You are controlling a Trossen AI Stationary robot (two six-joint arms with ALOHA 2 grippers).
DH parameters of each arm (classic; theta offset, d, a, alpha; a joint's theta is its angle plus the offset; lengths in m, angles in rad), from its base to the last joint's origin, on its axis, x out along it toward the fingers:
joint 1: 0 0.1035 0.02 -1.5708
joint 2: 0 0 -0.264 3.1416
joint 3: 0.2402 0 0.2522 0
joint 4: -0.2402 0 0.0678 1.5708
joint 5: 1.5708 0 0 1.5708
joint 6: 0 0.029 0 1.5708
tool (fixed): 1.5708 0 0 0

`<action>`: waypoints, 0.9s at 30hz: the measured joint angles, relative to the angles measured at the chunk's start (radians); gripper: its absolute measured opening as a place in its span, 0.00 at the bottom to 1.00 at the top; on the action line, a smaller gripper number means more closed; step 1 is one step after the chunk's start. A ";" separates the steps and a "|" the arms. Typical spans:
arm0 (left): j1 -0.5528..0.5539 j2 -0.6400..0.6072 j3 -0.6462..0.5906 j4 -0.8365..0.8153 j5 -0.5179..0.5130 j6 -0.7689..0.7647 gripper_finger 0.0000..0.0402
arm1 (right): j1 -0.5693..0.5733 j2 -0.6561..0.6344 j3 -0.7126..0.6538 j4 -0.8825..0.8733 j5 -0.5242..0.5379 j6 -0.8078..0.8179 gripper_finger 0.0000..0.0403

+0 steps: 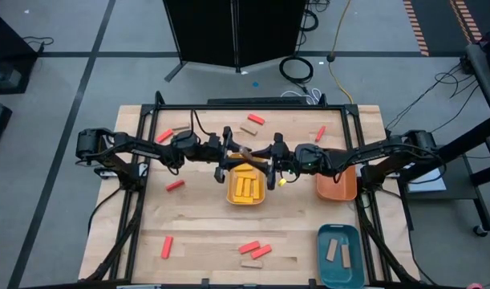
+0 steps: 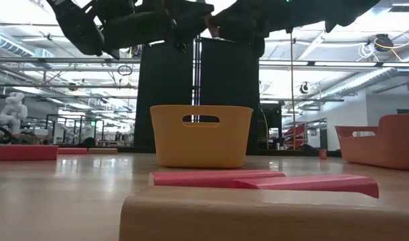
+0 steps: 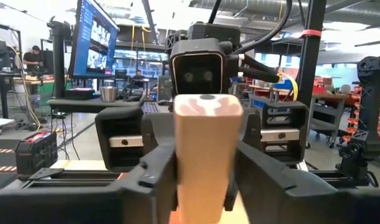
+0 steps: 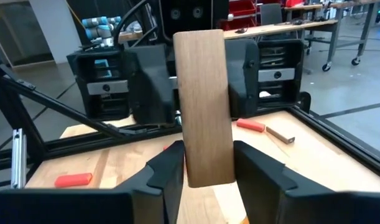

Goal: Sort blocks
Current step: Put the brown wooden block into the blue bin

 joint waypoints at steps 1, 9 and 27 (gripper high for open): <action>0.000 0.000 0.000 0.000 0.000 0.000 0.32 | 0.000 0.000 0.000 -0.006 -0.003 0.000 0.33; 0.000 0.000 0.000 -0.011 0.000 0.068 0.21 | -0.004 -0.034 0.000 -0.090 -0.003 -0.099 0.42; -0.310 0.138 0.075 0.027 -0.107 -0.029 0.22 | 0.004 -0.452 0.000 -0.798 0.029 0.221 0.42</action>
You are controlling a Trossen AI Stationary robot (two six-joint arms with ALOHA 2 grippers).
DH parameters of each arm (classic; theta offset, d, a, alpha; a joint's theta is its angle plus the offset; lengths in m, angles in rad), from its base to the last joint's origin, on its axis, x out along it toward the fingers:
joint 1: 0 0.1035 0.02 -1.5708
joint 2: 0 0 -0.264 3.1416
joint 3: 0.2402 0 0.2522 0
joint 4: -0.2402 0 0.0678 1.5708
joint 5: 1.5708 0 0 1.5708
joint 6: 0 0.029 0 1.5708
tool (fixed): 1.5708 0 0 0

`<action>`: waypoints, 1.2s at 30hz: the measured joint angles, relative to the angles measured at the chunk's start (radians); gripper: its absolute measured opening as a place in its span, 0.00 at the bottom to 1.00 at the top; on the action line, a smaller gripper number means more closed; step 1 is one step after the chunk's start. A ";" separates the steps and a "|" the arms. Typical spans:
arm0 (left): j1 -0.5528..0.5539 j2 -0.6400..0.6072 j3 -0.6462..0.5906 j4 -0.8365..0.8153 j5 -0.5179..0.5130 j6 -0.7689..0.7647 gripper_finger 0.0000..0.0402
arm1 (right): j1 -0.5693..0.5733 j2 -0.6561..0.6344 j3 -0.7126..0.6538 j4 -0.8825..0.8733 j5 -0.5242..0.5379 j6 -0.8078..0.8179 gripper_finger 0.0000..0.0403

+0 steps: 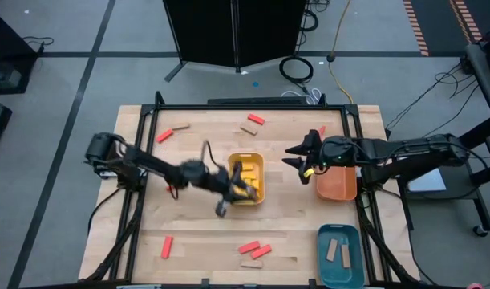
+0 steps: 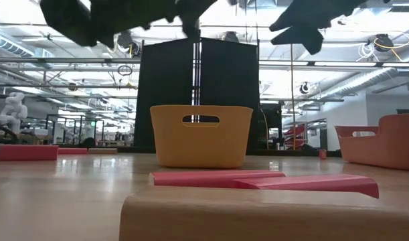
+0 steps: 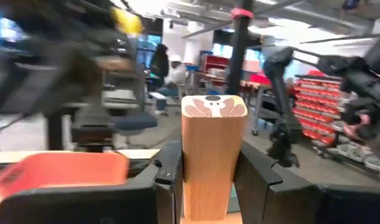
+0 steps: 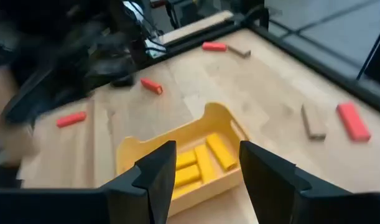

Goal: Sort blocks
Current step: Put the brown wooden block into the blue bin

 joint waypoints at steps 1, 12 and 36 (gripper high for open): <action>-0.038 0.034 0.028 -0.002 -0.027 0.002 0.22 | 0.004 -0.003 0.000 -0.016 -0.002 0.026 0.42; -0.272 0.538 0.604 -0.098 -0.178 0.021 0.22 | 0.067 0.003 0.000 -0.074 -0.007 0.216 0.42; -0.180 1.174 1.595 -0.477 -0.356 -0.133 0.22 | 0.071 -0.002 0.000 -0.070 -0.087 0.251 0.42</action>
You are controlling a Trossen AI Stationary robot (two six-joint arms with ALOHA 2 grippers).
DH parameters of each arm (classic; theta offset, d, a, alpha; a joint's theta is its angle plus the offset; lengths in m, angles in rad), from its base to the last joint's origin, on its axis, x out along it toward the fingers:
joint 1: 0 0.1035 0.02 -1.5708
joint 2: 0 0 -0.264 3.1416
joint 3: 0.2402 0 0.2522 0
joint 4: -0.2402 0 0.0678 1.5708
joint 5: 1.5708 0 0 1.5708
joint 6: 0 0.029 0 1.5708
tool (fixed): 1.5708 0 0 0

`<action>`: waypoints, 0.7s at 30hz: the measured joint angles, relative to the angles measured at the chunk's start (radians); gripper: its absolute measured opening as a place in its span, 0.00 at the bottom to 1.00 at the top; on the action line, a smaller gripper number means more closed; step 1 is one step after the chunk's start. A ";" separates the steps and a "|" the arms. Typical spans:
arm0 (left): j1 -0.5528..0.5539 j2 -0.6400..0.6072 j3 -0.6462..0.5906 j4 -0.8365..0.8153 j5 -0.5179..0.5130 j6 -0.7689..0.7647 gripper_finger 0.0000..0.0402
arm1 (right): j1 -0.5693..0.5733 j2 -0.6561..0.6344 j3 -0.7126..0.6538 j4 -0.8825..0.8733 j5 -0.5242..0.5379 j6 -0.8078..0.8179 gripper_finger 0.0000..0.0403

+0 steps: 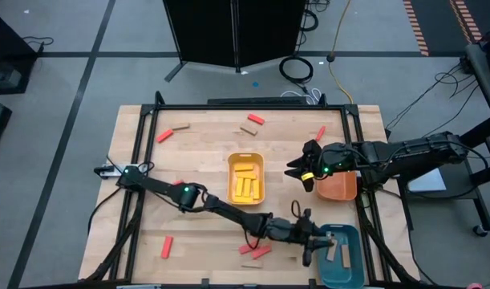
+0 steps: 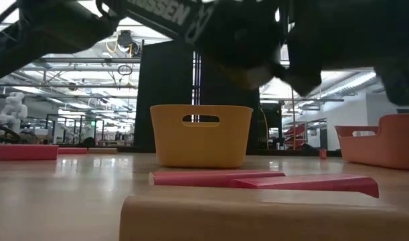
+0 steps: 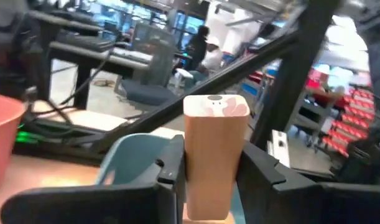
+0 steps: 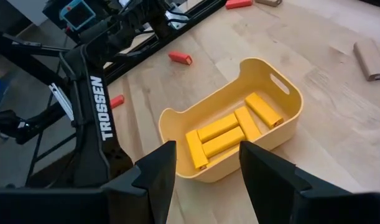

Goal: Sort blocks
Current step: Put the brown wooden block into the blue bin

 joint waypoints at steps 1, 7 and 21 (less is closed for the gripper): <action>0.005 0.003 0.000 -0.009 0.004 -0.005 0.22 | 0.000 0.000 0.000 -0.001 0.002 -0.005 0.42; 0.007 0.005 0.000 -0.043 0.070 -0.004 0.23 | -0.018 0.000 0.000 -0.001 0.006 -0.034 0.42; -0.028 0.004 0.000 -0.048 0.079 0.100 0.51 | -0.066 0.000 0.000 0.000 0.007 -0.055 0.42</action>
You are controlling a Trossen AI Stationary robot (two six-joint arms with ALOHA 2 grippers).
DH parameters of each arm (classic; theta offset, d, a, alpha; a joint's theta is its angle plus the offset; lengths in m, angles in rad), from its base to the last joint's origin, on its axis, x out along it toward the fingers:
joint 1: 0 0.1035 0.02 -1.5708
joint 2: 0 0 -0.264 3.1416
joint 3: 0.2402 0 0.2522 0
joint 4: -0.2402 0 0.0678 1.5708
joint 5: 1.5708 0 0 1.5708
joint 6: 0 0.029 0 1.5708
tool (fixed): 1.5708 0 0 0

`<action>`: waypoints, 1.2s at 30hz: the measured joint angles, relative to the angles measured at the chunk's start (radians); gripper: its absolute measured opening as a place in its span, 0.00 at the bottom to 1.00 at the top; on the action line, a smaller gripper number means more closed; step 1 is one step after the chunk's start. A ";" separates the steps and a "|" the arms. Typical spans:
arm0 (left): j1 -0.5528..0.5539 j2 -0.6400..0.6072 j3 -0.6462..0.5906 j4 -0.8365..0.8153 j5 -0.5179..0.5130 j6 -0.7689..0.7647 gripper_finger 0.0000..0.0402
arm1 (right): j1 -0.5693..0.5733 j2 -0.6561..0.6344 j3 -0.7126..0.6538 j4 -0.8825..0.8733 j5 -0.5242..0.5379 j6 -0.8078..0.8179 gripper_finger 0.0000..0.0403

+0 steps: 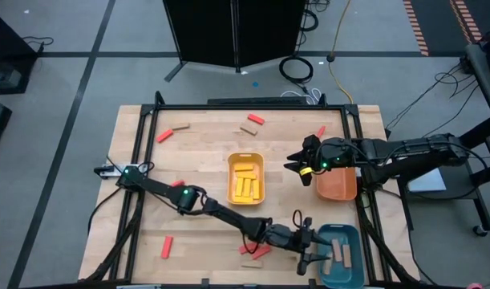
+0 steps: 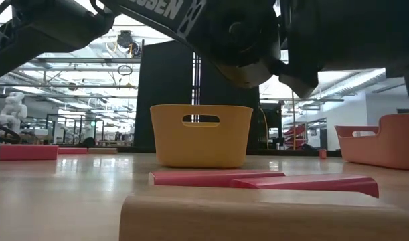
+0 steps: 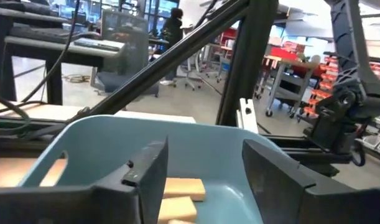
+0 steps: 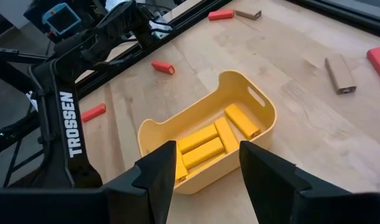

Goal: Sort blocks
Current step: Put the brown wooden block into the blue bin

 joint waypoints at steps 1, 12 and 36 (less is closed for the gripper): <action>0.001 0.000 0.000 -0.003 0.000 -0.001 0.52 | 0.000 0.000 0.000 0.000 0.000 0.004 0.42; -0.014 -0.179 0.001 -0.466 0.011 0.204 0.52 | 0.009 0.000 0.000 -0.001 -0.080 0.030 0.42; -0.175 -0.783 -0.263 -2.150 -0.534 -0.144 0.52 | 0.131 0.017 0.000 0.001 -0.075 -0.078 0.42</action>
